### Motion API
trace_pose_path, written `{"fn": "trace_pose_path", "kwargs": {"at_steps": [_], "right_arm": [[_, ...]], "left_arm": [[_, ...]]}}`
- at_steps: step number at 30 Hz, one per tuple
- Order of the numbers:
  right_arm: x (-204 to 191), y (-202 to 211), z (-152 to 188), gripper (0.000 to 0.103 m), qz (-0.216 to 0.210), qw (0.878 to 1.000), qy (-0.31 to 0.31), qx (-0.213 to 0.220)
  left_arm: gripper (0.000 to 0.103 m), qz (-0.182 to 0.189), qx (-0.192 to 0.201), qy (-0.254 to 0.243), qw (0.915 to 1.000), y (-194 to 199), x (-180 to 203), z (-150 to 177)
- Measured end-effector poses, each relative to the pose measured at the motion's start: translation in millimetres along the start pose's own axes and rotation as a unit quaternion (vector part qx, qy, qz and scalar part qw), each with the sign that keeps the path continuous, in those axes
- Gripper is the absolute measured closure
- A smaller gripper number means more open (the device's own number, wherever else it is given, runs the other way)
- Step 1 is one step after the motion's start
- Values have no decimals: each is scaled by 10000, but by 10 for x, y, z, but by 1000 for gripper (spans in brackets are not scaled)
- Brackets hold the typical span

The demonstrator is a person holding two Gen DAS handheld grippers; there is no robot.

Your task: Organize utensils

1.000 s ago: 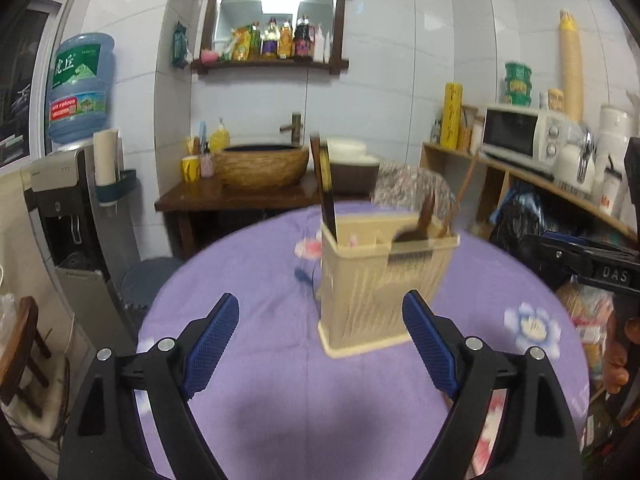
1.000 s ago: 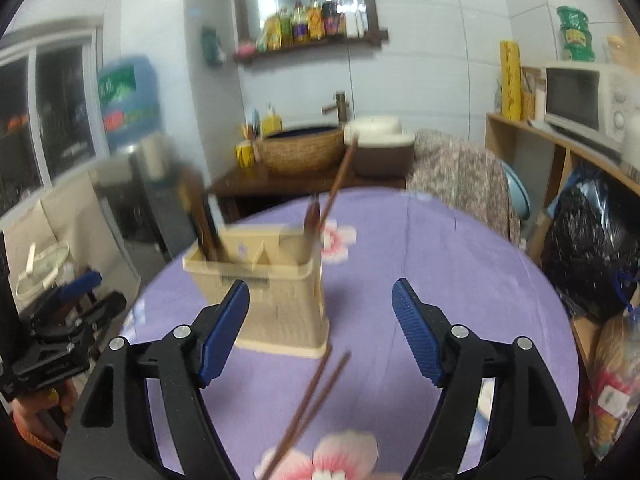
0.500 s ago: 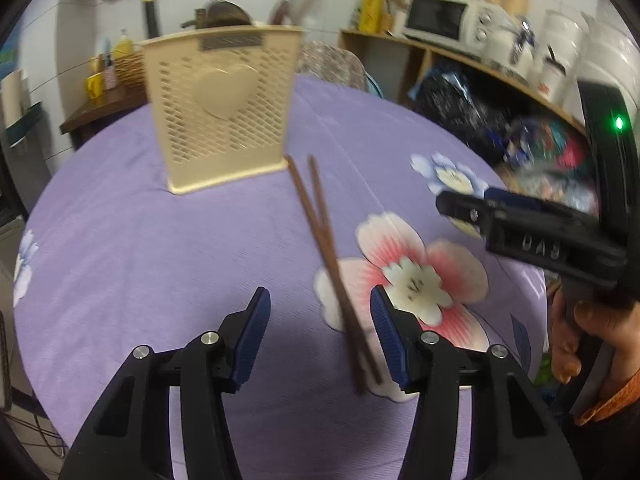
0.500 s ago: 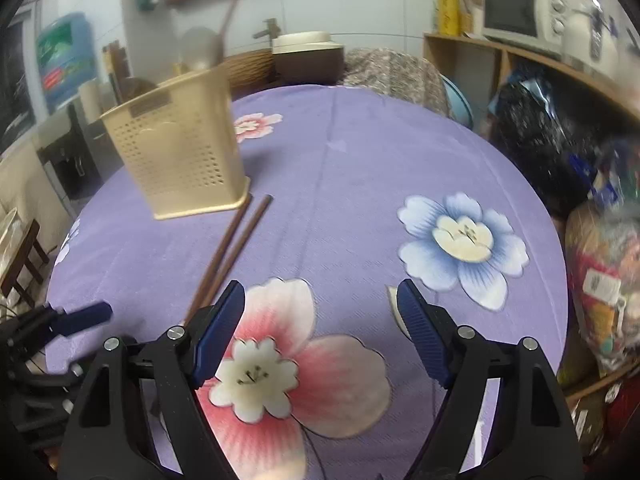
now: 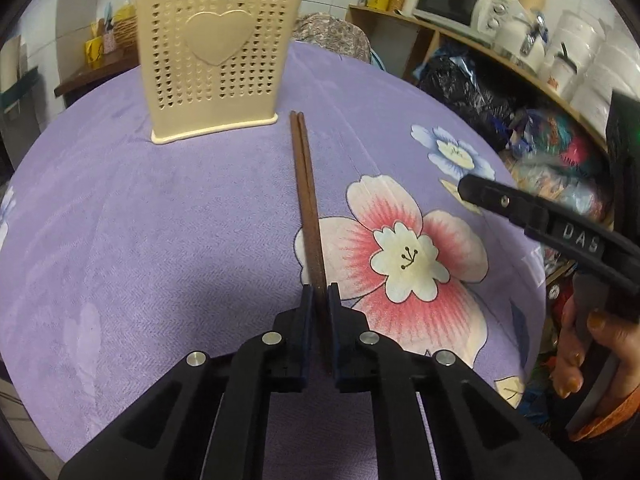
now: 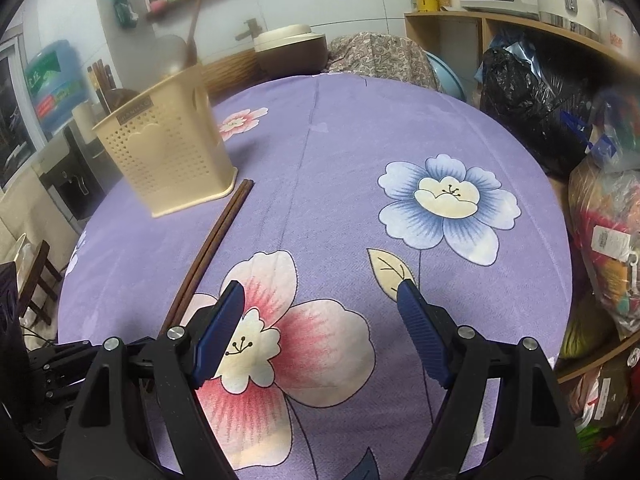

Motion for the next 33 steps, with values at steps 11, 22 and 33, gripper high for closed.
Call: {"fn": "trace_pose_path", "kwargs": {"at_steps": [11, 22, 33], "right_arm": [[-181, -45, 117, 25, -142, 9996, 148, -188], [-881, -316, 354, 25, -370, 9936, 819, -690], [-1082, -391, 454, 54, -138, 9865, 1398, -837]], "left_arm": [[96, -245, 188, 431, 9986, 376, -506, 110], [96, -825, 241, 432, 9954, 580, -728, 347], [53, -1133, 433, 147, 9925, 603, -685, 266]]}}
Point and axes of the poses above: each gripper's, at about its wrist camera, not at the fingertips, and y roughly against the way its jaws point, x to its right, z to its underside, the point moved 6 cm from there along -y, roughly the way its jaws point, and after that the axes turned 8 degrees about x, right-handed, at the moved point
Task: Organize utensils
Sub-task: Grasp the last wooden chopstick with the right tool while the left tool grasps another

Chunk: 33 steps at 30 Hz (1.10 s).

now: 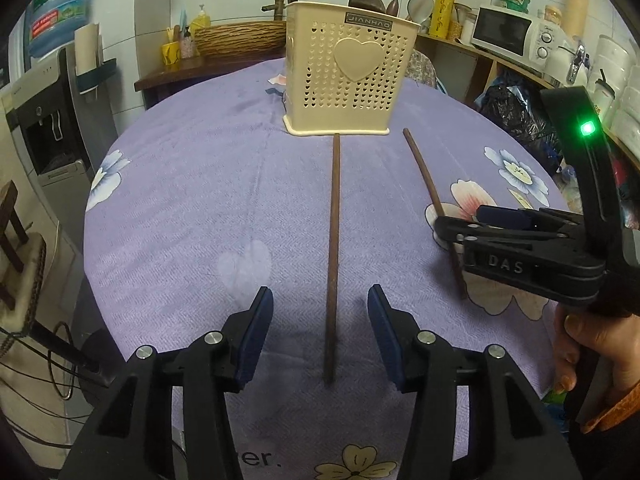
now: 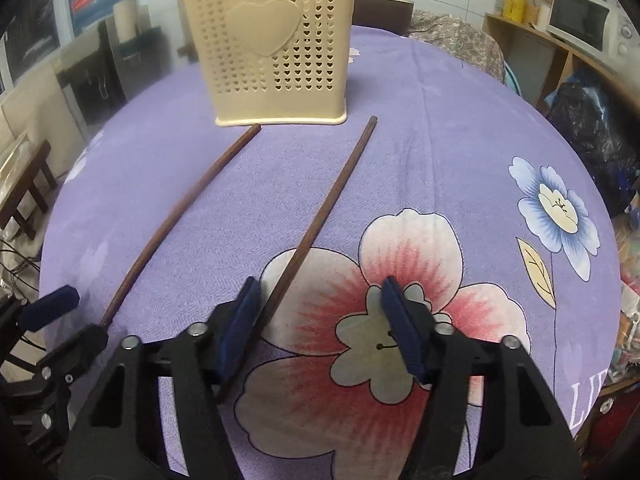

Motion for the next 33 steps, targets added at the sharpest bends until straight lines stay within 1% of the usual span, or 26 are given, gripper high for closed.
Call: {"fn": "trace_pose_path", "kwargs": {"at_steps": [1, 2, 3, 4, 5, 7, 9, 12, 14, 15, 16, 17, 18, 20, 22, 23, 25, 26, 27, 28, 30, 32, 33], "right_arm": [[17, 27, 16, 64, -78, 10000, 22, -14], [34, 58, 26, 72, -114, 9999, 50, -31], [85, 108, 64, 84, -79, 9999, 131, -79], [130, 135, 87, 88, -42, 9998, 146, -96], [193, 163, 127, 89, -28, 9998, 124, -120], [360, 240, 212, 93, -77, 9999, 4, -114], [505, 325, 304, 93, 27, 9999, -37, -141], [600, 413, 400, 92, -212, 9994, -252, -128], [597, 433, 391, 88, -327, 9991, -262, -53], [593, 458, 333, 77, -350, 9991, -208, 109], [586, 476, 270, 55, -370, 9989, -190, 224], [584, 484, 209, 45, -406, 9986, -171, 300], [567, 487, 106, 41, -497, 9979, -116, 394], [533, 465, -52, 41, -617, 9969, -35, 486], [465, 359, -232, 41, -868, 9950, 34, 497], [441, 303, -275, 41, -938, 9945, 56, 473], [385, 125, -386, 42, -984, 9943, 178, 360], [349, 24, -452, 44, -966, 9943, 298, 329], [331, -29, -488, 49, -962, 9942, 345, 324], [322, -94, -521, 54, -1000, 9939, 367, 290], [285, -245, -609, 59, -1145, 9927, 347, 170], [273, -343, -662, 63, -1202, 9921, 351, 105], [257, -406, -687, 68, -1236, 9917, 356, 44]], "left_arm": [[52, -3, 4, 15, 10000, 1, -12, -11], [51, -2, 7, 32, 10000, 1, -32, -19], [51, -5, 12, 50, 10000, 6, -49, -24], [50, -21, 24, 69, 10000, 15, -72, -29], [50, -39, 34, 77, 10000, 20, -92, -31], [49, -60, 24, 97, 9999, 24, -130, -19], [49, -65, -5, 133, 9999, 23, -164, -11], [49, -4, -25, 194, 9998, 25, -175, -25], [46, 45, -23, 141, 9999, 16, -145, -50], [45, 85, -33, 97, 9999, 3, -126, -68], [43, 170, -60, 37, 9998, -23, -100, -100], [42, 231, -91, -7, 9997, -52, -81, -134], [42, 248, -112, -42, 9996, -77, -71, -162], [42, 257, -106, -180, 9994, -154, -52, -272], [43, 333, -121, -326, 9988, -263, 13, -389], [49, 393, -161, -368, 9984, -325, 53, -434], [58, 519, -266, -432, 9974, -477, 142, -522], [61, 534, -327, -488, 9968, -564, 181, -559], [63, 487, -371, -550, 9966, -652, 206, -589], [67, 435, -398, -595, 9965, -709, 212, -610], [72, 444, -492, -611, 9959, -832, 244, -660], [77, 458, -576, -591, 9955, -955, 262, -712], [78, 429, -604, -600, 9954, -1004, 267, -732]]}}
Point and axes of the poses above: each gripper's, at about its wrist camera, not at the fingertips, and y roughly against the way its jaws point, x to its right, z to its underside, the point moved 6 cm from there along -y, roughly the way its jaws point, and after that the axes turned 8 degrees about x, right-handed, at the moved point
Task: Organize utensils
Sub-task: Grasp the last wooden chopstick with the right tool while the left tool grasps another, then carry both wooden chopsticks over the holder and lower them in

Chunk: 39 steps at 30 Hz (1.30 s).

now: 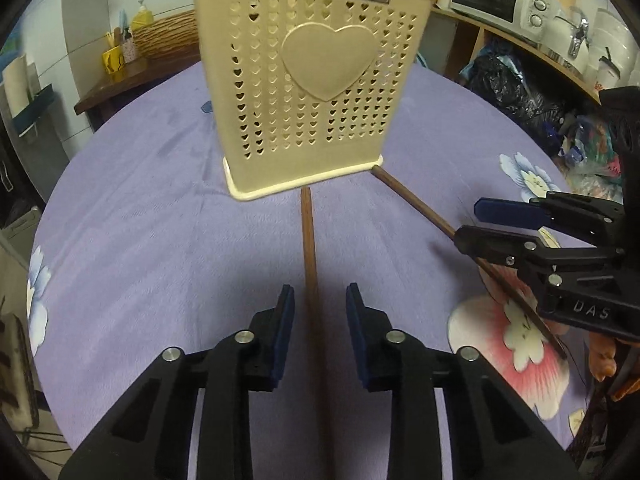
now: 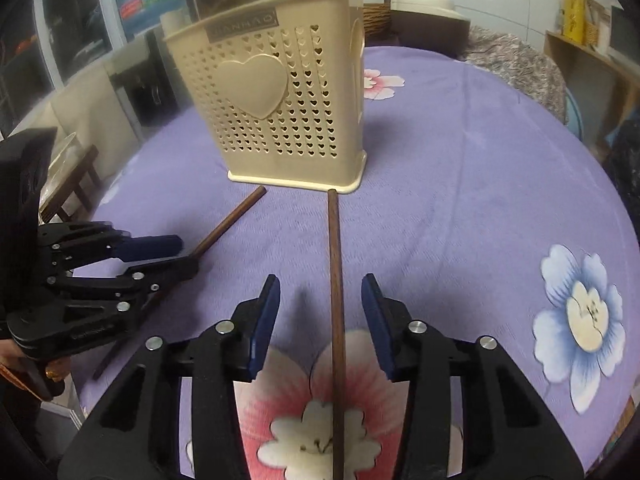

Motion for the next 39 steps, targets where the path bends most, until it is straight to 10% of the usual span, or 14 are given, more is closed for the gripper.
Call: {"fn": "trace_pose_path", "kwargs": {"at_steps": [28, 39], "right_arm": [[15, -329, -138, 95, 283, 9992, 71, -288], [-86, 795, -324, 95, -436, 9932, -467, 974]], "left_arm": [[95, -161, 27, -76, 9998, -319, -16, -303], [95, 214, 1363, 275, 9901, 816, -75, -596]]}}
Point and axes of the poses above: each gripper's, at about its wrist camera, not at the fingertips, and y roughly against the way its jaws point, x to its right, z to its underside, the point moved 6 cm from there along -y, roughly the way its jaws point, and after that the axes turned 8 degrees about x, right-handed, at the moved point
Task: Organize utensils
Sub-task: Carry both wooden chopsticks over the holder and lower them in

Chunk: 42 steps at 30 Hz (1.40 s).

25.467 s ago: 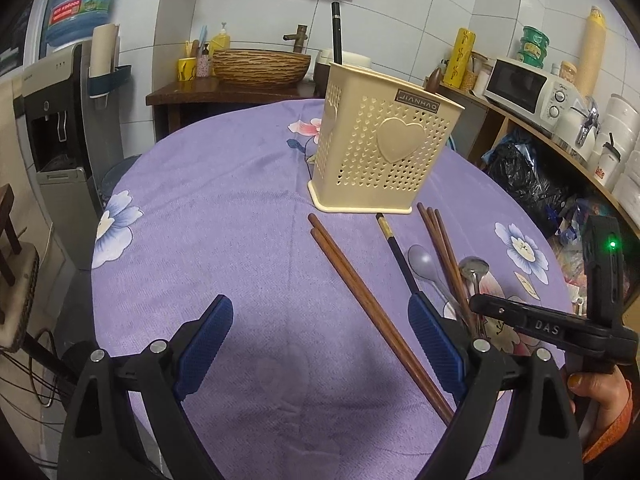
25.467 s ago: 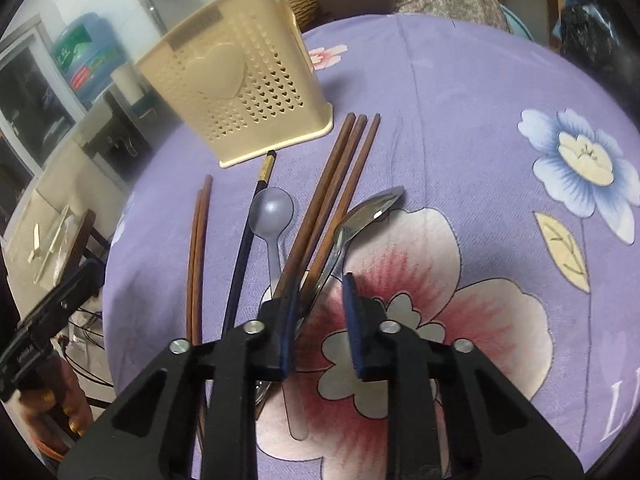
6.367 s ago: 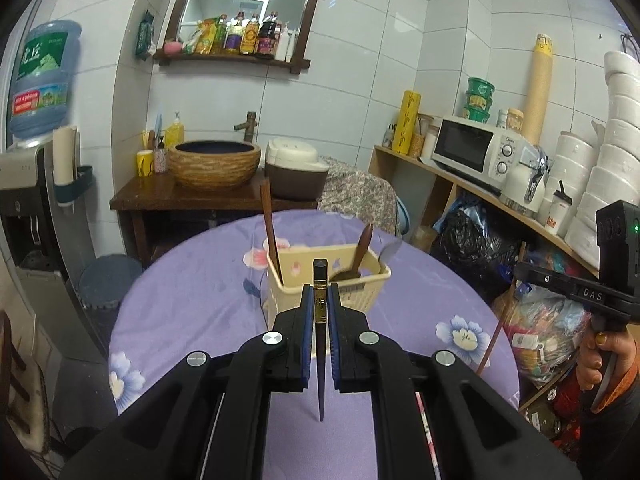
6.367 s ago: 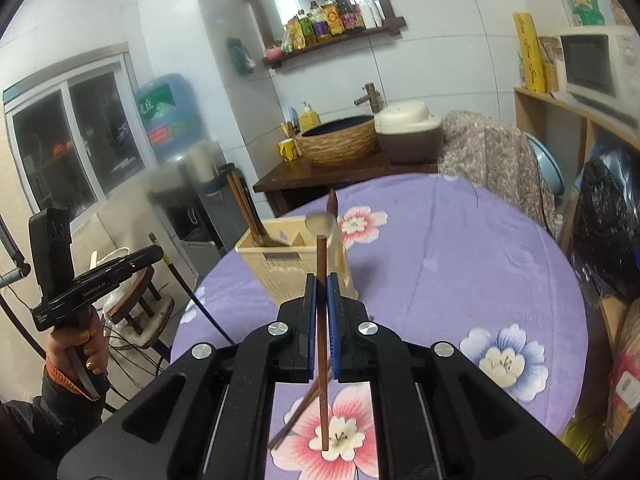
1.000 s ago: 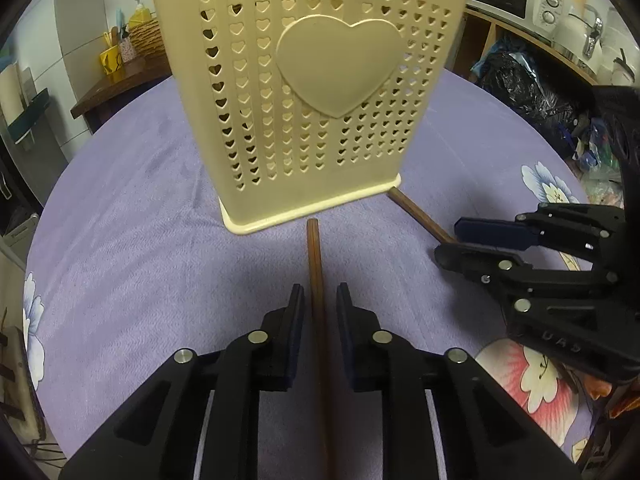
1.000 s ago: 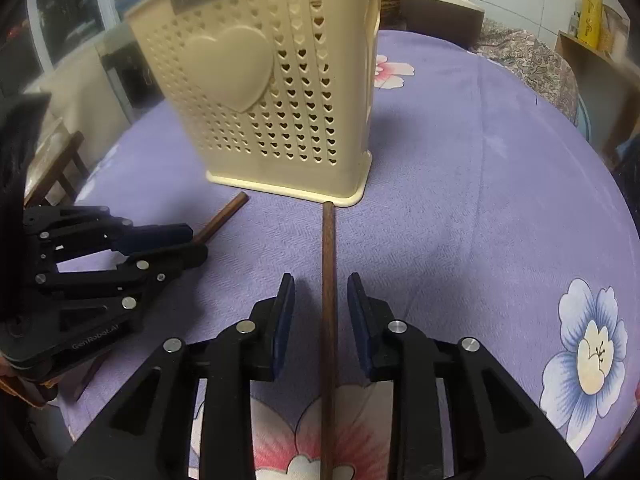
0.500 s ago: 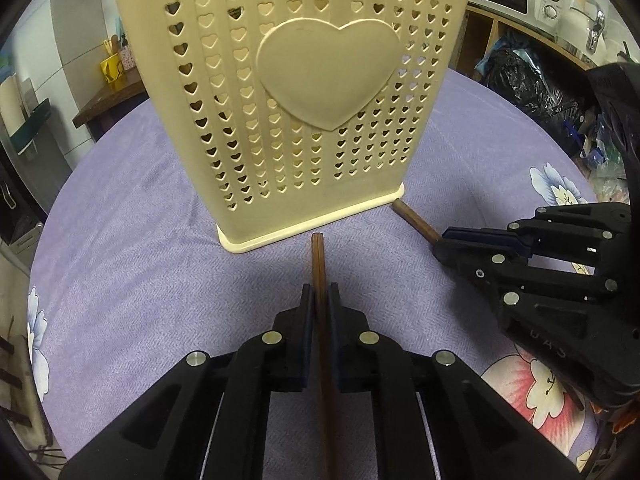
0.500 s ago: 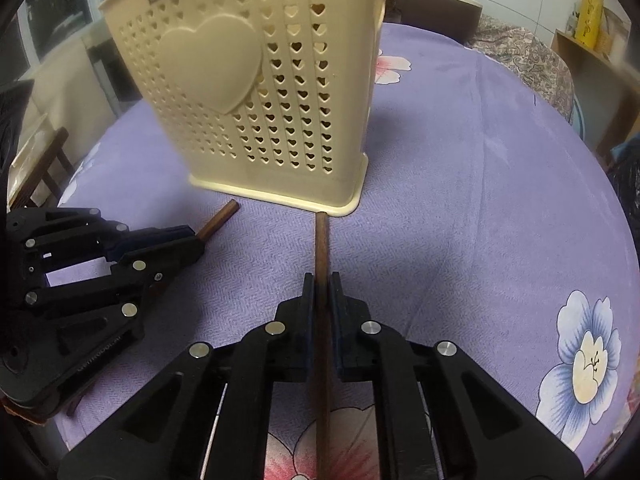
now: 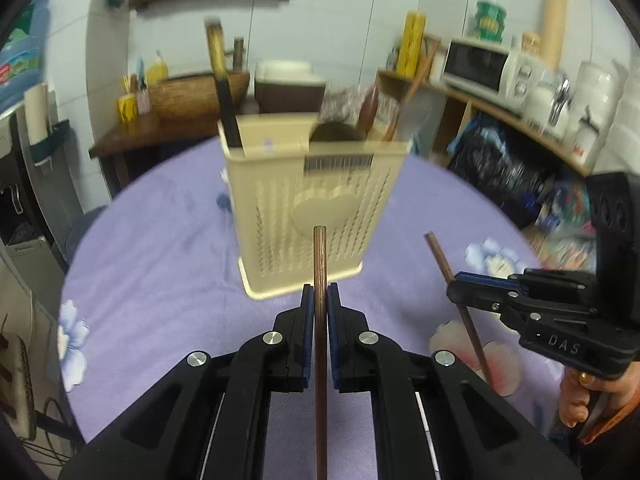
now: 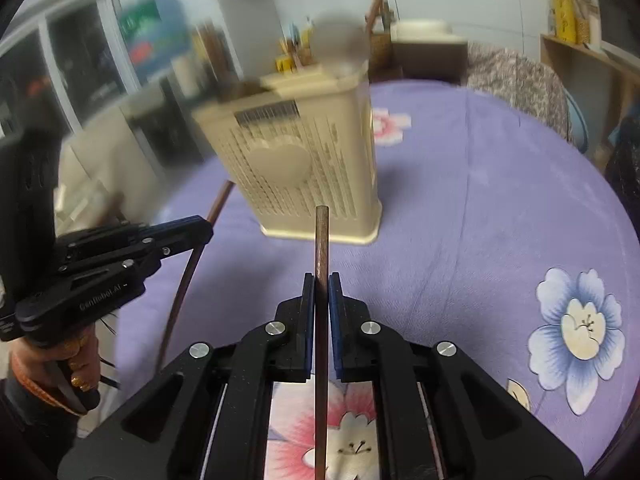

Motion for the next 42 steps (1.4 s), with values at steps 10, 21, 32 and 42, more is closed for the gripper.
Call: {"fn": "trace_pose_path", "kwargs": {"at_steps": [10, 21, 32, 42], "right_arm": [[-168, 902, -516, 95, -252, 9935, -22, 1111], [-273, 869, -653, 95, -245, 9935, 150, 1101], [-438, 866, -975, 95, -391, 9928, 404, 1059], [-652, 1008, -2306, 95, -31, 9801, 639, 1880]], "left_arm": [[95, 78, 1092, 94, 9939, 801, -1, -546], [95, 104, 1099, 127, 9938, 814, -6, -548], [95, 177, 1222, 63, 9923, 942, -43, -821], [95, -238, 2222, 19, 9747, 1190, -85, -2094]]}}
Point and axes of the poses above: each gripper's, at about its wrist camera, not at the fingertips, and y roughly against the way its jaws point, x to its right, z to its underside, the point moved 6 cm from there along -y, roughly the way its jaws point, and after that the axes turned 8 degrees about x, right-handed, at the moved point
